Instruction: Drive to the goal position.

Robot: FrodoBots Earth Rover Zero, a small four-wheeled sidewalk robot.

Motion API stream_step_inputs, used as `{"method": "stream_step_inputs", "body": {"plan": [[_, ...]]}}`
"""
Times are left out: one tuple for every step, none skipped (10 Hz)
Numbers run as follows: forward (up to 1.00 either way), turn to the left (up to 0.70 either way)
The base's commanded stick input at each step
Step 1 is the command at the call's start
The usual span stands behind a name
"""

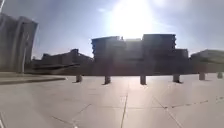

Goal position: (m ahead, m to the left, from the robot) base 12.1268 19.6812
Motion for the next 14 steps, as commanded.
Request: {"method": "stream_step_inputs", "body": {"plan": [[1.0,-0.09],[1.0,-0.09],[1.0,-0.09],[1.0,-0.09],[1.0,-0.09],[1.0,-0.09],[1.0,-0.09],[1.0,-0.09],[1.0,-0.09],[1.0,-0.09],[1.0,-0.09],[1.0,-0.09],[1.0,-0.09],[1.0,-0.09]]}}
